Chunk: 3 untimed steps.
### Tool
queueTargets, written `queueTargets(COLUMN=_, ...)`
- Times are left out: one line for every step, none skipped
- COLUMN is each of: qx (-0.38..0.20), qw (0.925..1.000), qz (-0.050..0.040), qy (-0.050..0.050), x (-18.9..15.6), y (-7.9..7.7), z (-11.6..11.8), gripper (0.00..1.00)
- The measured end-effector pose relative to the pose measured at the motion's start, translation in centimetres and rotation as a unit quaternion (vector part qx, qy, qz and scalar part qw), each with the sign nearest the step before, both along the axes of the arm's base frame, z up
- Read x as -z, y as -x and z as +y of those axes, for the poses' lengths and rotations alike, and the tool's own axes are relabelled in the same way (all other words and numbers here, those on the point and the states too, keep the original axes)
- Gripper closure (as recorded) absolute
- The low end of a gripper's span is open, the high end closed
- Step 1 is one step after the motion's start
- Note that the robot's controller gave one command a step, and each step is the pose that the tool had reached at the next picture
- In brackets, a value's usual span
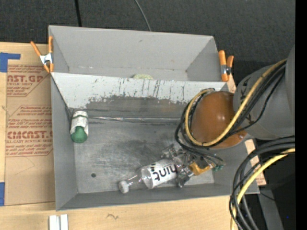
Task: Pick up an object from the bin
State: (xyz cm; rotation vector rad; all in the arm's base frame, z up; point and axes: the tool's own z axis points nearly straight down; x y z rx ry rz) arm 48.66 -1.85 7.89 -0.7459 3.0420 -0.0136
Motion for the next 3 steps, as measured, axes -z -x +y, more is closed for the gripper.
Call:
queueTargets(qx=0.0, qw=1.0, qz=0.0, qy=0.0, x=0.0, y=0.0, z=0.0, gripper=1.0)
queueTargets(qx=0.0, qw=1.0, qz=0.0003, qy=-0.001, x=-0.3, y=0.1, z=0.0, gripper=1.0)
queueTargets(qx=0.0, qw=1.0, qz=0.0045, qy=-0.003, x=-1.7, y=0.3, z=0.2, gripper=1.0)
